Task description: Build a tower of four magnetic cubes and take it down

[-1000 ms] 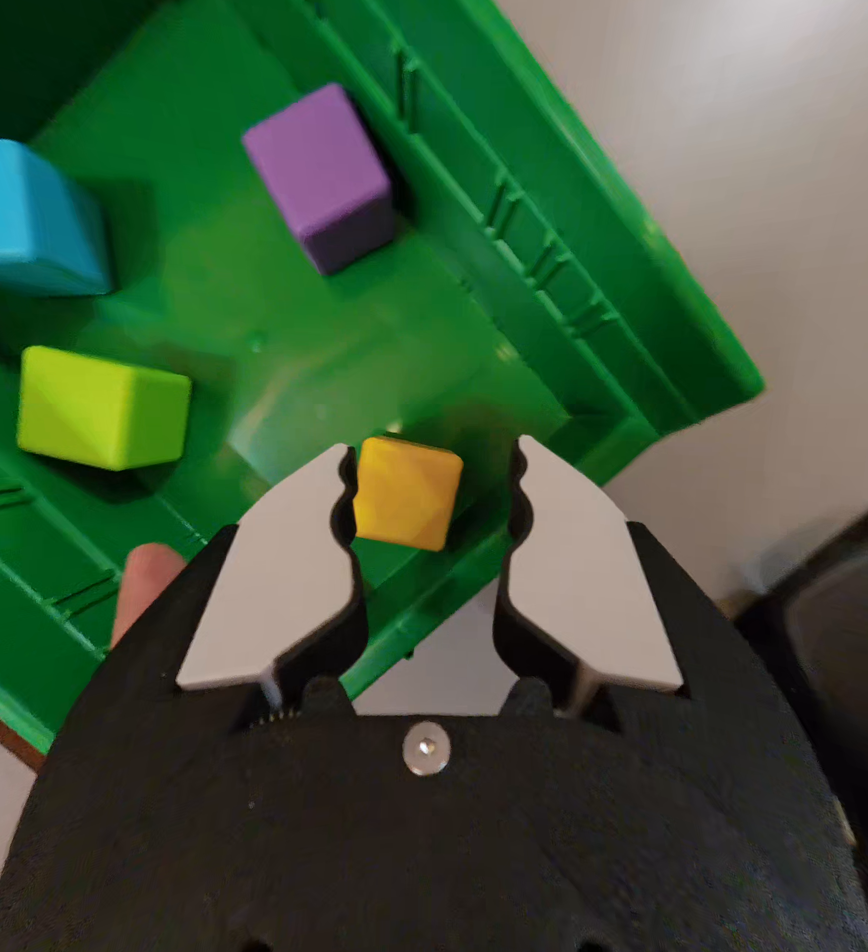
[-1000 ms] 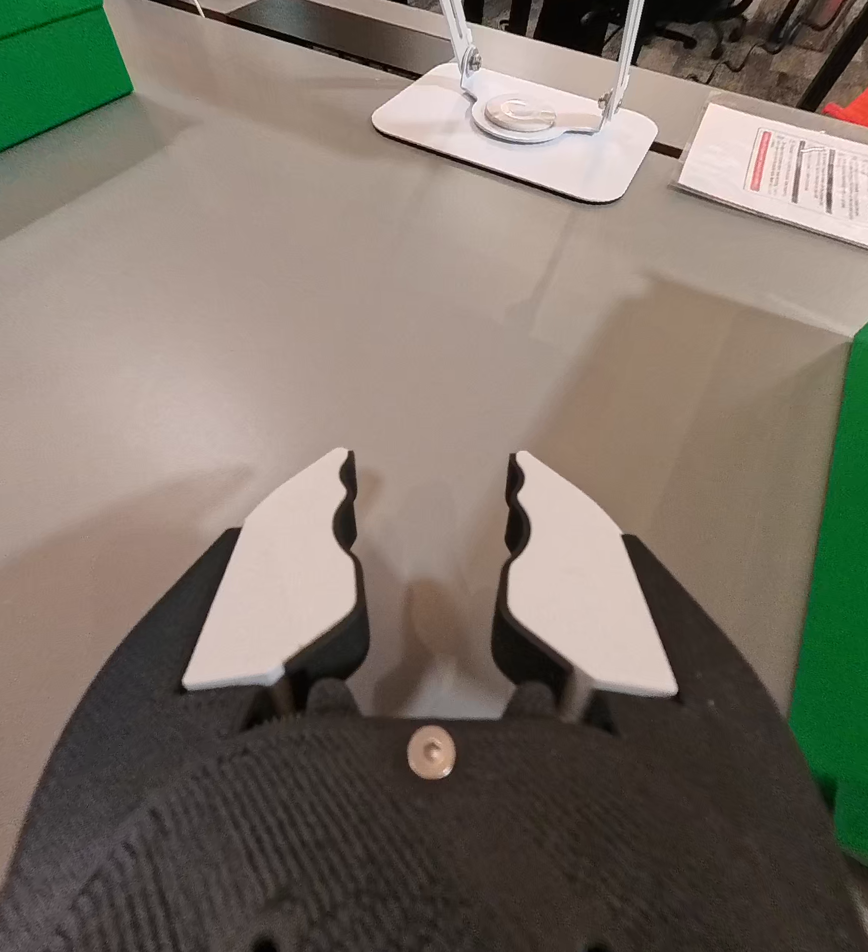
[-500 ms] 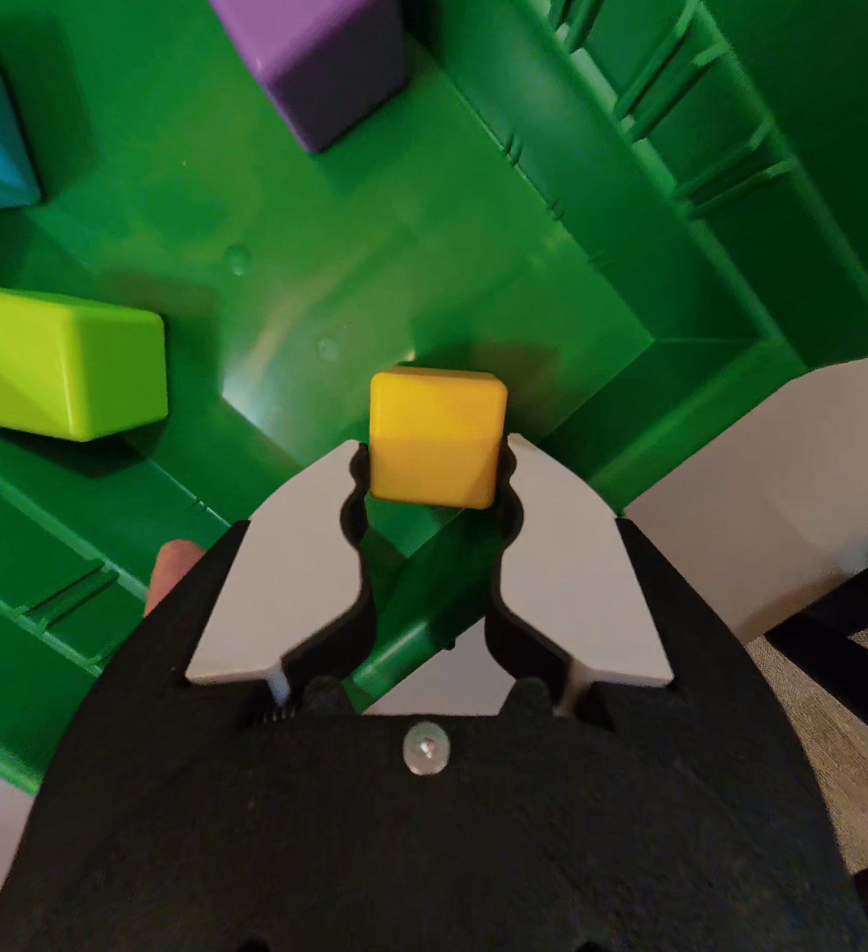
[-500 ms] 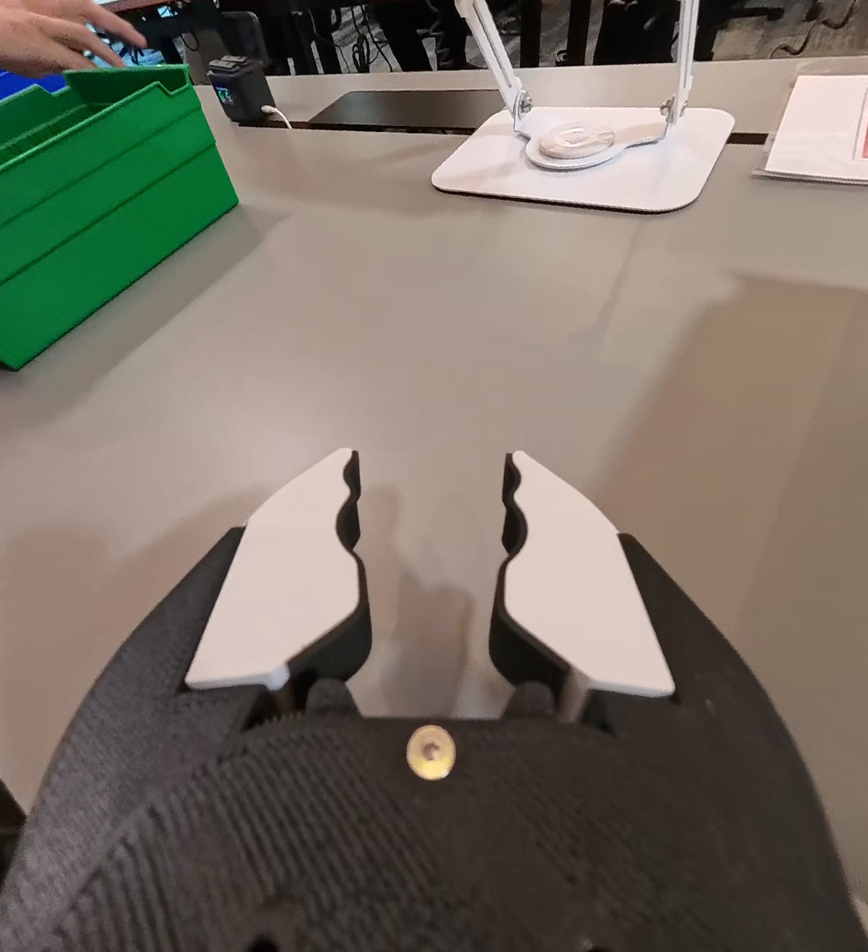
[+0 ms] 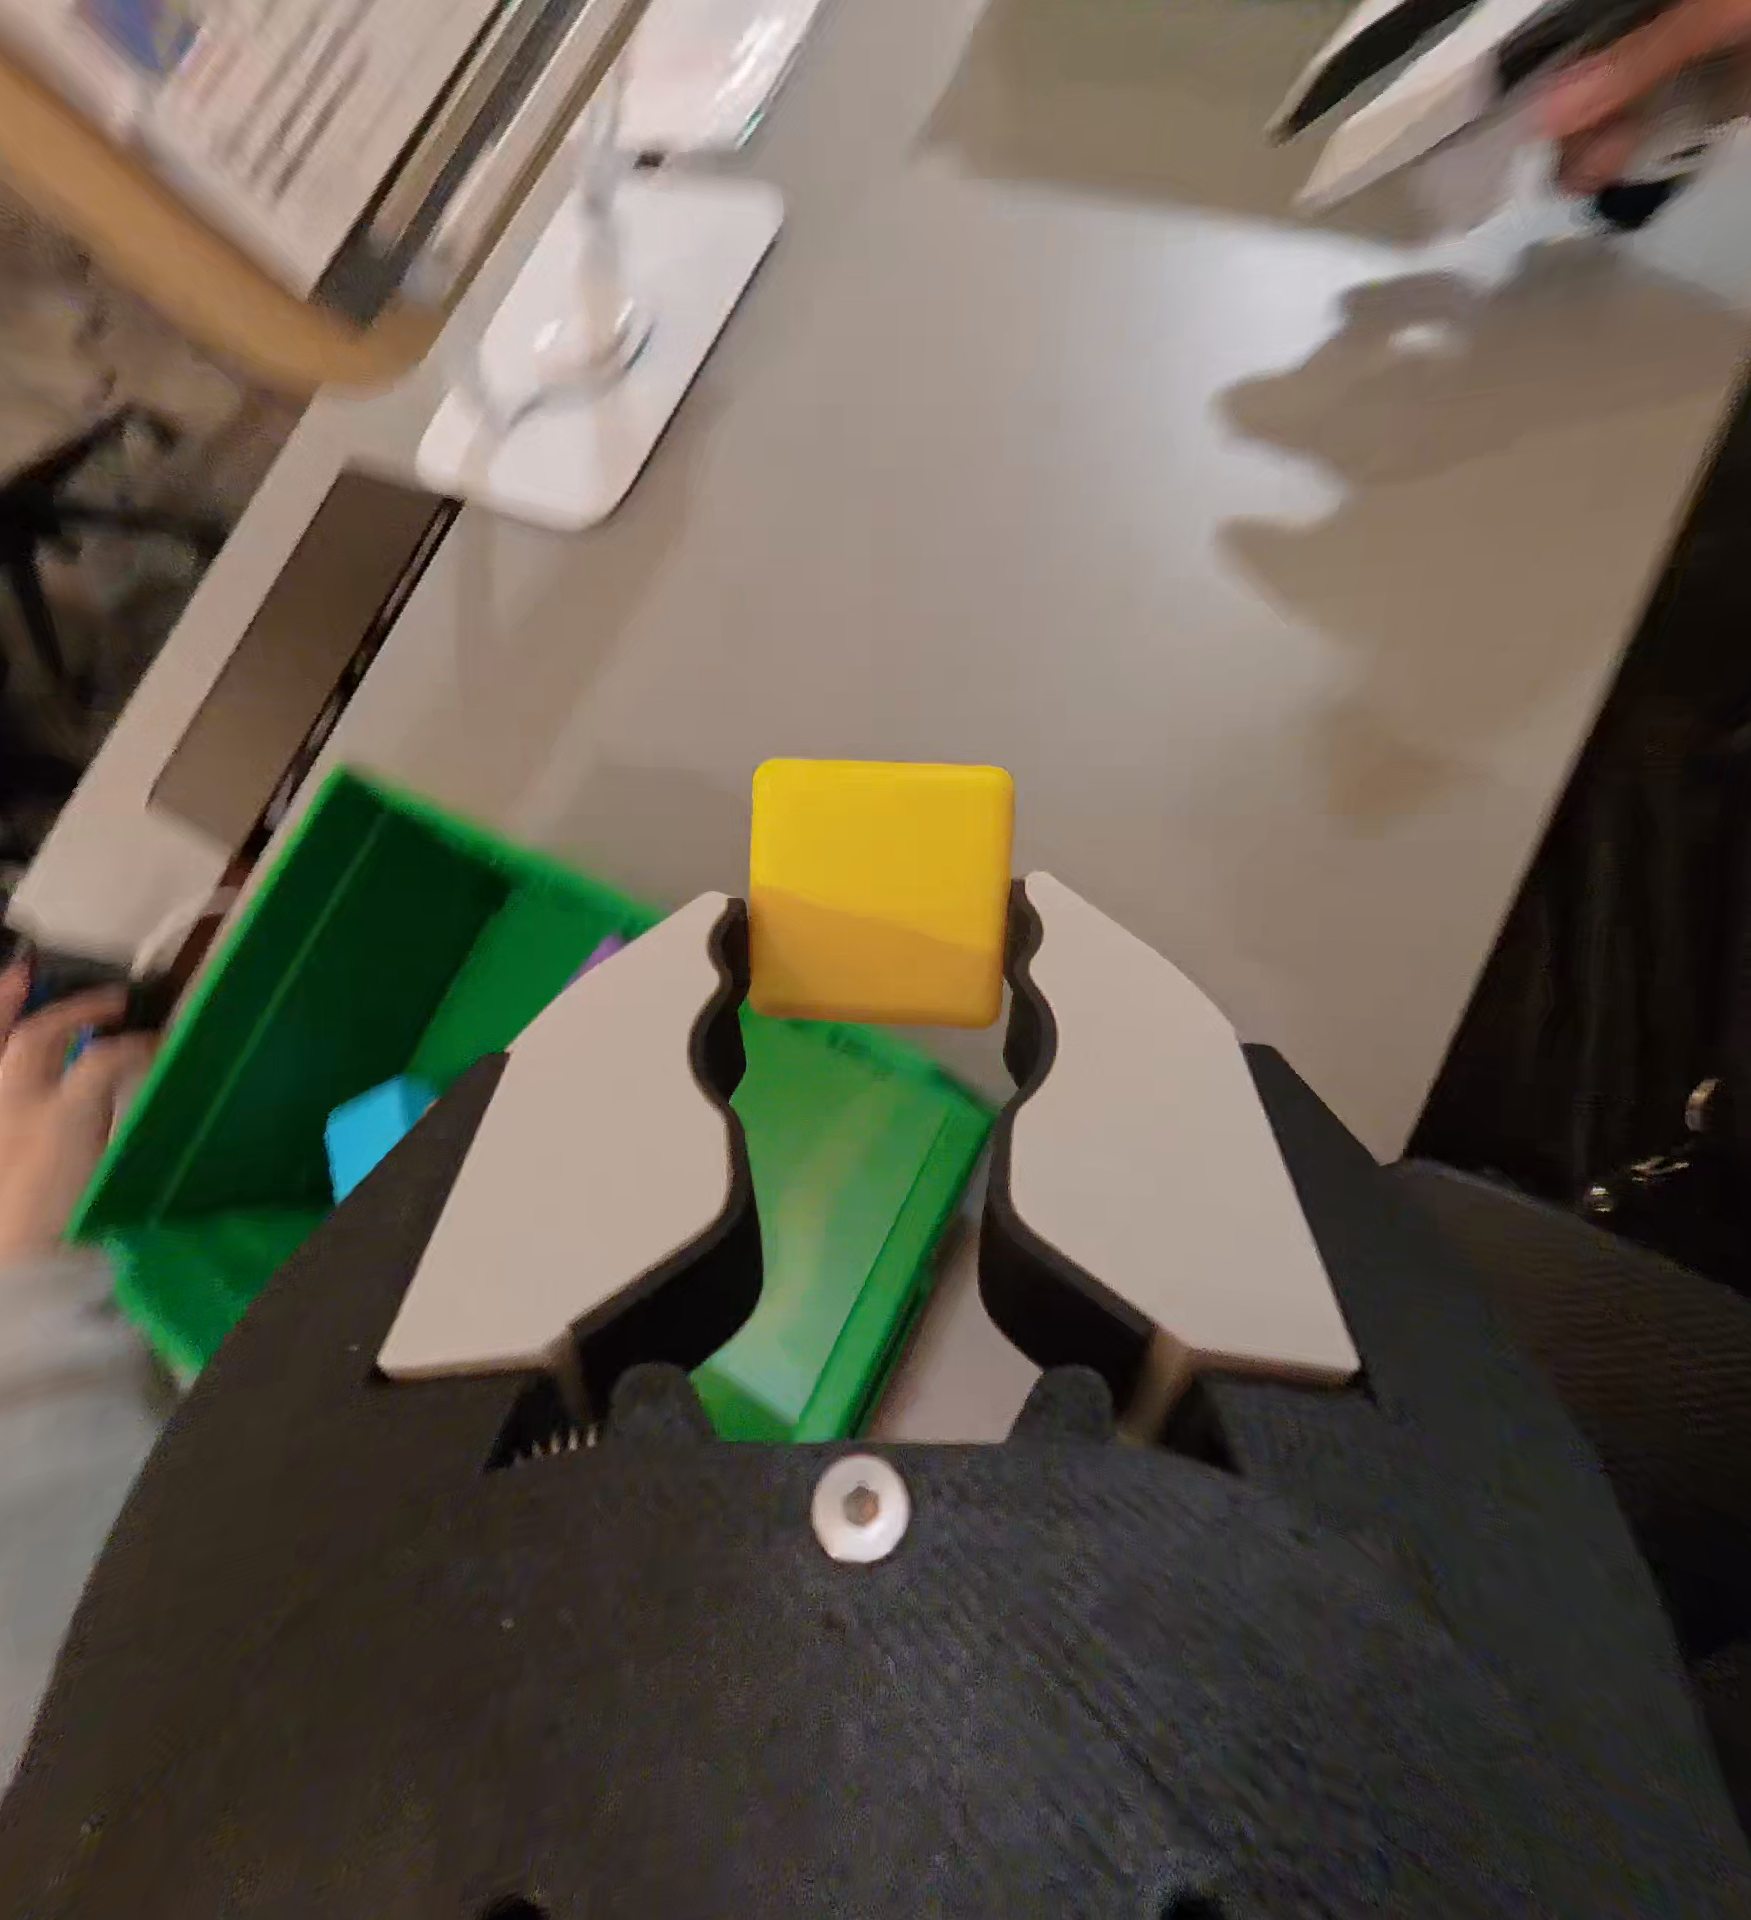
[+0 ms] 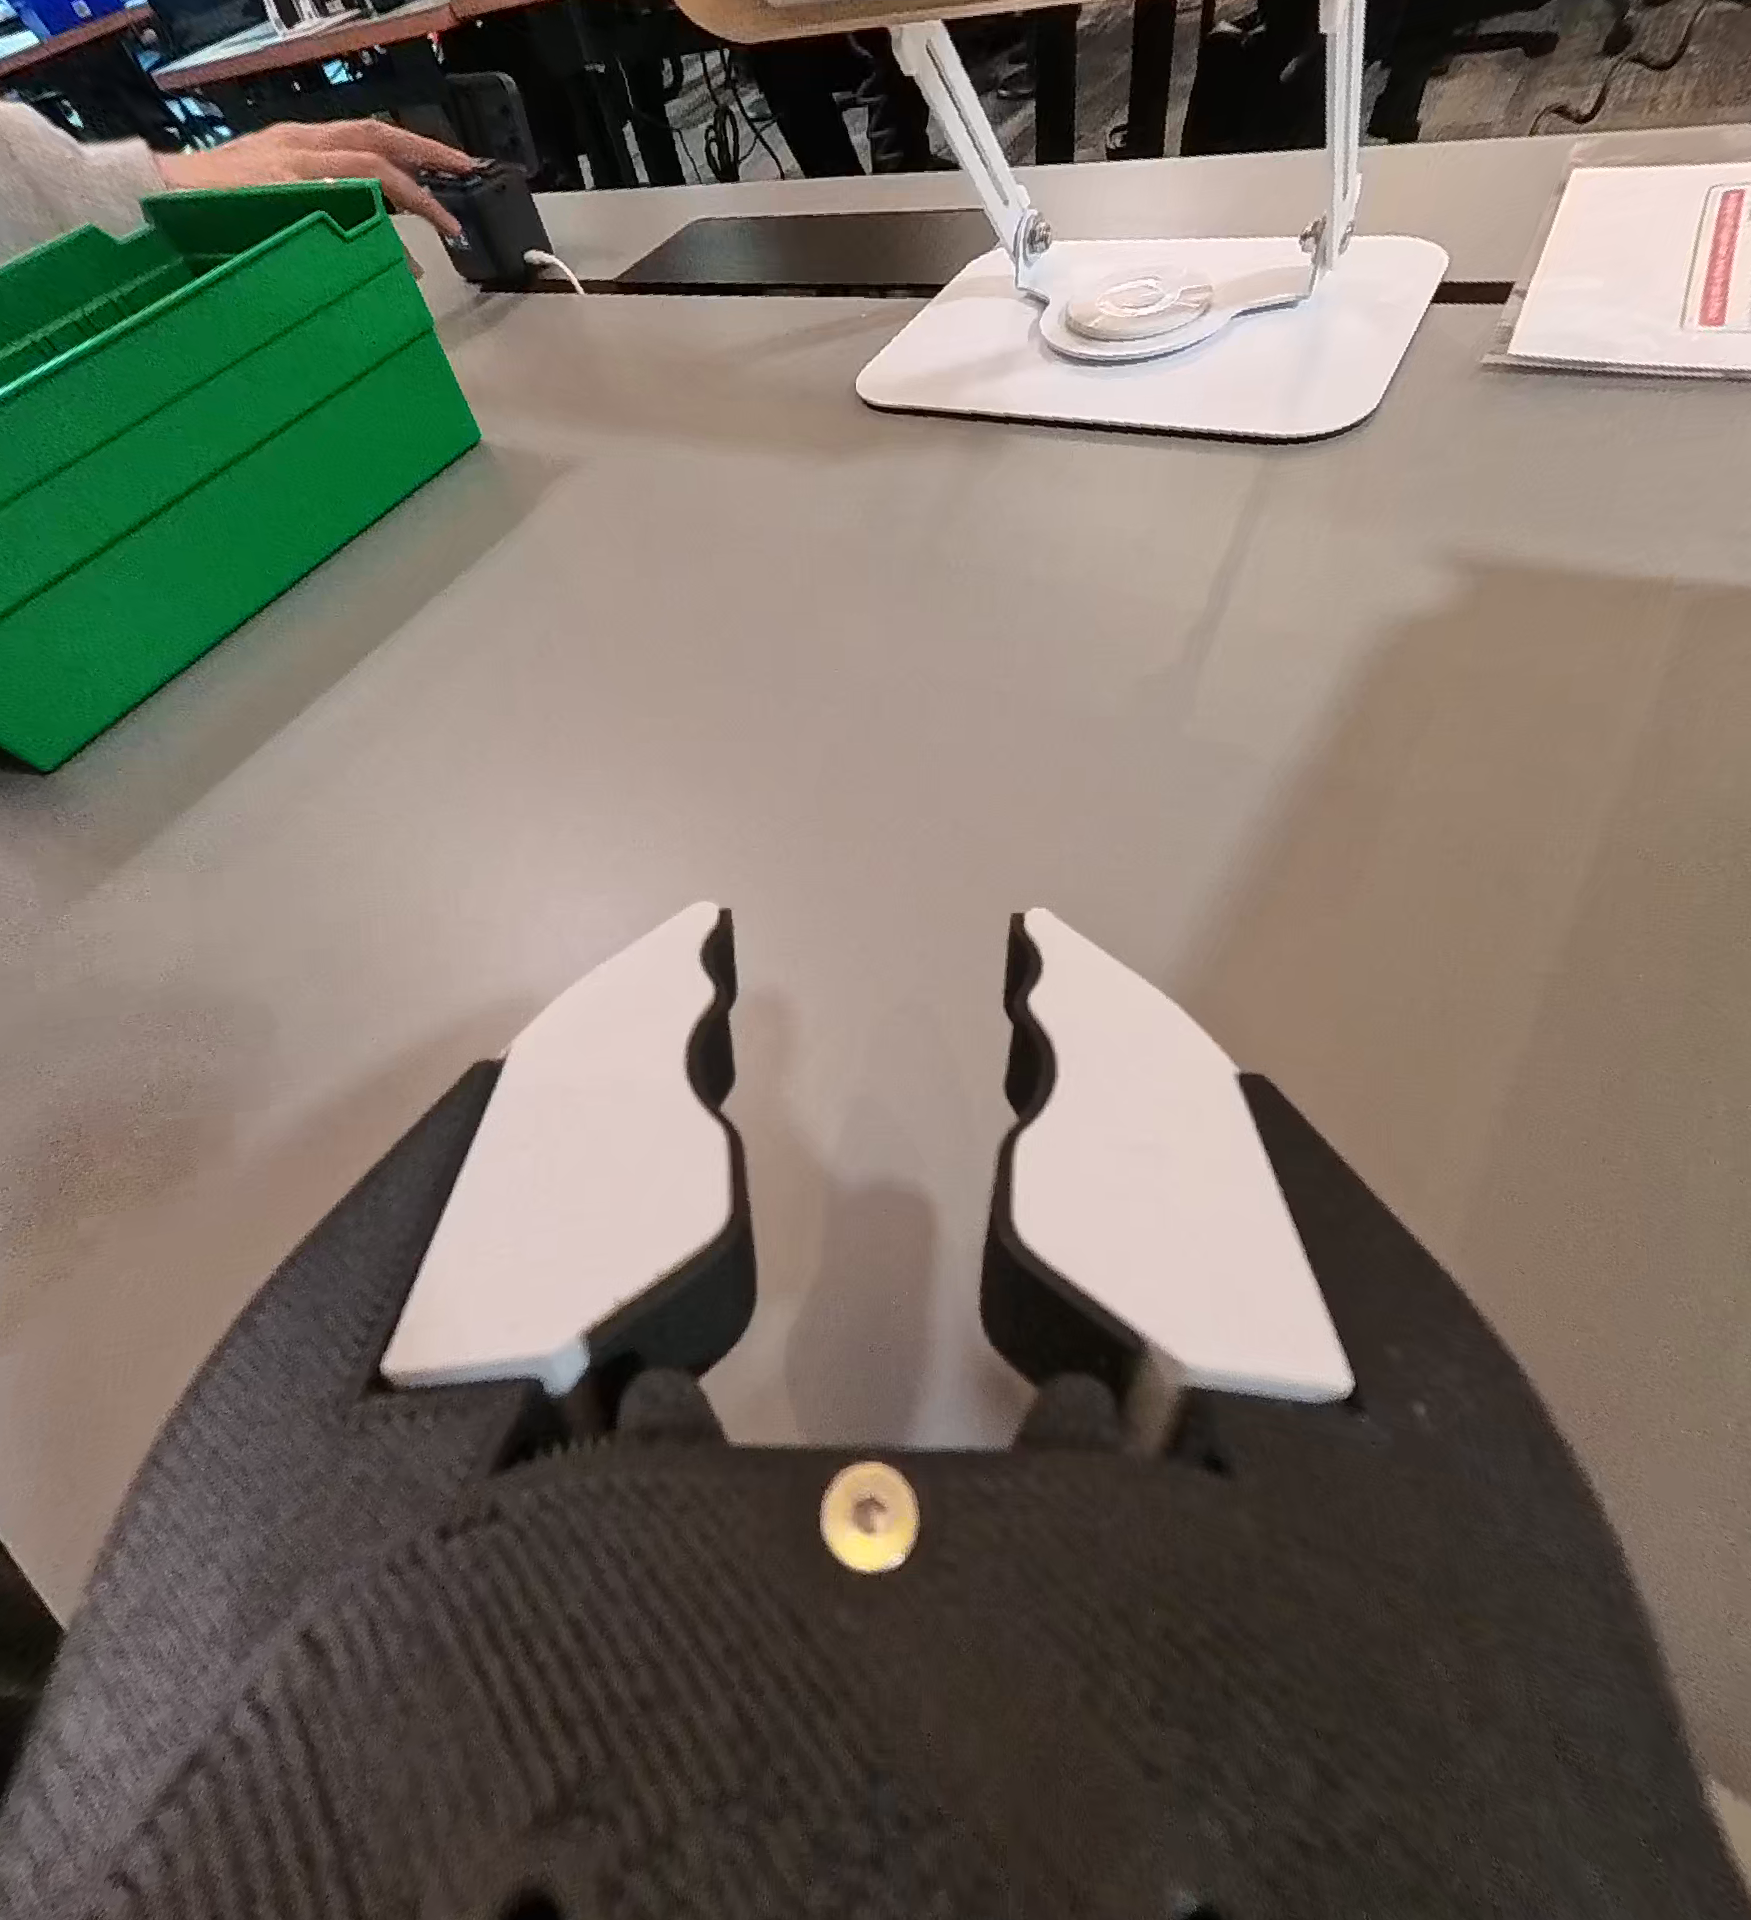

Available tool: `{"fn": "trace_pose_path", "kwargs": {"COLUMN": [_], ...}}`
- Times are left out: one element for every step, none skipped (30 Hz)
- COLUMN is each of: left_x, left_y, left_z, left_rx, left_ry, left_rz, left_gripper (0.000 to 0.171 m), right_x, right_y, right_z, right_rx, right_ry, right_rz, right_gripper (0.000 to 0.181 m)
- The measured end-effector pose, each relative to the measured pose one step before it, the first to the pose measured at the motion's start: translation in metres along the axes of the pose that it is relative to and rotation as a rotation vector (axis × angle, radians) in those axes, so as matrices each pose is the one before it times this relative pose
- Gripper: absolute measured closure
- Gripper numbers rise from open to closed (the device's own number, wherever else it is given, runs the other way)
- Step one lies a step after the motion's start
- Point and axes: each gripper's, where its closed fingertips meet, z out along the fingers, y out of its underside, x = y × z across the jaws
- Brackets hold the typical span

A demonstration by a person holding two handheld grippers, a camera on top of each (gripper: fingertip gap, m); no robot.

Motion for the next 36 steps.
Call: {"fn": "trace_pose_path", "kwargs": {"left_x": [0.01361,0.01265,0.01148,0.01049,0.00831,0.00440,-0.00061,-0.00331,-0.00197,-0.00032,-0.00107,-0.00158,-0.00573,-0.00922,-0.00962,-0.00944,-0.00527,-0.00300,-0.00500,-0.00526,-0.00425,-0.00154,0.00043,0.00168,0.00134,0.00010,-0.00002,0.00051,0.00034,-0.00013,-0.00086,-0.00051,0.00025,0.00033,0.00021,0.00032], "left_y": [-0.01698,-0.01652,-0.01600,-0.01493,-0.01283,-0.01098,-0.00815,-0.00499,-0.00216,0.00109,0.00418,0.00878,0.01239,0.01340,0.01004,0.00344,-0.00182,-0.00348,-0.00273,-0.00100,-0.00121,-0.00219,-0.00260,-0.00128,0.00103,0.00308,0.00370,0.00346,0.00301,0.00263,-0.00025,0.00104,0.00114,0.00025,-0.00034,-0.00030], "left_z": [0.00431,0.00795,0.01108,0.01403,0.01627,0.01842,0.01959,0.02010,0.02104,0.02145,0.02134,0.02093,0.01972,0.01772,0.01529,0.01271,0.01003,0.00759,0.00557,0.00398,0.00289,0.00229,0.00201,0.00212,0.00238,0.00239,0.00228,0.00196,0.00152,0.00083,-0.00062,-0.00069,-0.00044,-0.00029,-0.00005,-0.00005], "left_rx": [0.03113,0.02710,0.02646,0.02704,0.02572,0.02682,0.02450,0.02366,0.02043,0.01202,0.00282,-0.02308,-0.04989,-0.06492,-0.05164,-0.01662,0.01069,0.01339,0.00217,-0.01432,-0.01175,-0.00080,0.01017,0.00923,-0.00204,-0.01381,-0.01581,-0.01207,-0.00705,-0.00377,0.01418,0.00461,0.00185,0.00613,0.00683,0.00443], "left_ry": [0.0416,0.0441,0.0460,0.0510,0.0500,0.0388,0.0167,0.0094,0.0279,0.0459,0.0462,0.0487,0.0254,0.0031,-0.0030,-0.0060,0.0167,0.0259,0.0016,-0.0145,-0.0187,-0.0070,0.0008,0.0040,-0.0004,-0.0087,-0.0089,-0.0048,-0.0037,-0.0034,-0.0043,-0.0013,0.0011,-0.0033,-0.0061,-0.0058], "left_rz": [0.0470,0.0472,0.0462,0.0437,0.0395,0.0316,0.0272,0.0100,-0.0130,-0.0230,-0.0274,-0.0200,-0.0125,-0.0006,0.0037,-0.0043,-0.0140,-0.0185,-0.0068,0.0144,0.0205,0.0130,0.0037,0.0062,0.0105,0.0109,0.0121,0.0080,0.0014,-0.0022,-0.0100,-0.0103,-0.0065,-0.0025,0.0007,0.0030], "left_gripper": [0.122,0.122,0.122,0.122,0.122,0.122,0.122,0.122,0.122,0.122,0.122,0.122,0.122,0.122,0.122,0.122,0.122,0.122,0.122,0.122,0.122,0.122,0.122,0.122,0.122,0.122,0.122,0.122,0.122,0.121,0.122,0.122,0.122,0.122,0.122,0.122], "right_x": [0.00012,-0.00019,-0.00068,-0.00085,-0.00101,-0.00089,-0.00079,-0.00053,-0.00038,-0.00007,0.00030,0.00059,0.00087,0.00085,0.00082,0.00091,0.00125,0.00173,0.00178,0.00173,0.00147,0.00146,0.00156,0.00130,0.00079,0.00047,0.00035,0.00007,-0.00019,-0.00040,-0.00070,-0.00083,-0.00086,-0.00083,-0.00065,-0.00037], "right_y": [0.00083,0.00079,0.00077,0.00054,0.00073,0.00098,0.00161,0.00219,0.00296,0.00356,0.00362,0.00323,0.00257,0.00223,0.00170,0.00129,0.00088,0.00095,0.00104,0.00094,0.00049,0.00022,0.00011,0.00001,0.00005,0.00021,0.00011,0.00006,0.00006,0.00020,0.00030,0.00014,0.00001,-0.00012,-0.00010,-0.00005], "right_z": [-0.00158,-0.00203,-0.00252,-0.00292,-0.00307,-0.00301,-0.00308,-0.00279,-0.00283,-0.00284,-0.00302,-0.00315,-0.00312,-0.00292,-0.00277,-0.00254,-0.00231,-0.00211,-0.00181,-0.00170,-0.00166,-0.00138,-0.00112,-0.00079,-0.00049,-0.00039,-0.00032,-0.00016,-0.00005,-0.00006,0.00011,0.00008,0.00009,0.00003,0.00025,0.00022], "right_rx": [-0.0006,0.0009,0.0027,0.0037,0.0039,0.0022,-0.0004,-0.0032,-0.0066,-0.0095,-0.0096,-0.0075,-0.0046,-0.0023,-0.0012,0.0008,0.0027,0.0019,-0.0005,0.0000,0.0021,0.0033,0.0029,0.0023,0.0014,0.0004,0.0001,0.0001,-0.0002,-0.0015,-0.0021,-0.0014,-0.0001,0.0003,0.0000,-0.0004], "right_ry": [0.0037,0.0026,0.0017,0.0025,0.0035,0.0046,0.0060,0.0076,0.0084,0.0098,0.0115,0.0120,0.0126,0.0114,0.0085,0.0071,0.0079,0.0086,0.0073,0.0054,0.0032,0.0030,0.0039,0.0024,-0.0005,-0.0008,-0.0001,0.0004,0.0003,0.0000,-0.0005,-0.0010,-0.0012,-0.0016,-0.0015,-0.0005], "right_rz": [-0.0069,-0.0062,-0.0053,-0.0046,-0.0049,-0.0066,-0.0091,-0.0110,-0.0127,-0.0145,-0.0159,-0.0152,-0.0121,-0.0081,-0.0052,-0.0036,-0.0017,0.0008,0.0041,0.0073,0.0091,0.0089,0.0087,0.0087,0.0081,0.0065,0.0038,0.0010,-0.0011,-0.0025,-0.0035,-0.0039,-0.0032,-0.0026,-0.0018,-0.0007], "right_gripper": [0.130,0.130,0.130,0.130,0.130,0.130,0.130,0.130,0.130,0.130,0.130,0.131,0.131,0.131,0.131,0.132,0.133,0.134,0.134,0.134,0.134,0.134,0.134,0.134,0.134,0.134,0.134,0.134,0.134,0.134,0.134,0.134,0.134,0.134,0.134,0.133]}}
